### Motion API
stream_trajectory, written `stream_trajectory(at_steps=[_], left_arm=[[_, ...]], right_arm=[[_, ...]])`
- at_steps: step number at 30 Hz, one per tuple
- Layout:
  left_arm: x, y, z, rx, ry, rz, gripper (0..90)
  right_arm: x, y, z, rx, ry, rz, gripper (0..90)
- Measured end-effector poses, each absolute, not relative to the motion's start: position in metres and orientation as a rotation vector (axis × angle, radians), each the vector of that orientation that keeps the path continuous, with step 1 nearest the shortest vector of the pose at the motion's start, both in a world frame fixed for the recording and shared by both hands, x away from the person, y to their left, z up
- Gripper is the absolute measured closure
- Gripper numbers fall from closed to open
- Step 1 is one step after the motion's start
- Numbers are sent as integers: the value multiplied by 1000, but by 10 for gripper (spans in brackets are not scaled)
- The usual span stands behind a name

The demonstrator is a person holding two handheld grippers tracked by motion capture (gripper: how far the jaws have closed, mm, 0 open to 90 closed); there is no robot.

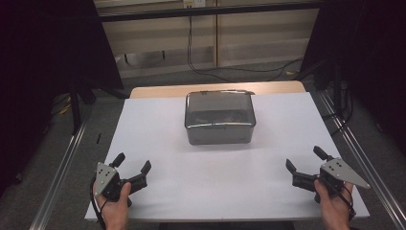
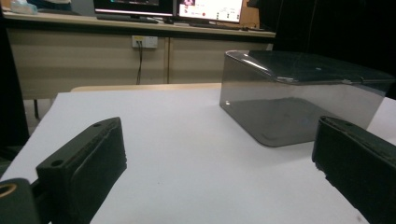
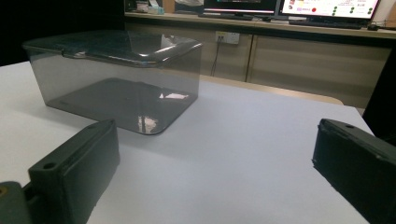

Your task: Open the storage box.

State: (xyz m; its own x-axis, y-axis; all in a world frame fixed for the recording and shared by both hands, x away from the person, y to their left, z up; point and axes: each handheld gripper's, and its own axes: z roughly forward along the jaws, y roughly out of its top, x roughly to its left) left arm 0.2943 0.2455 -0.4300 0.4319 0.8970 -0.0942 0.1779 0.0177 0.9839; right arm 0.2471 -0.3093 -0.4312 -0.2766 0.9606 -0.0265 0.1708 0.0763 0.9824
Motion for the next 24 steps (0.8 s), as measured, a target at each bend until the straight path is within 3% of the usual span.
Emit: stream_trajectory(at_steps=[24], left_arm=[[291, 241, -431, 1471, 1012, 745, 28]], right_arm=[[254, -297, -426, 1147, 1578, 1342, 0]])
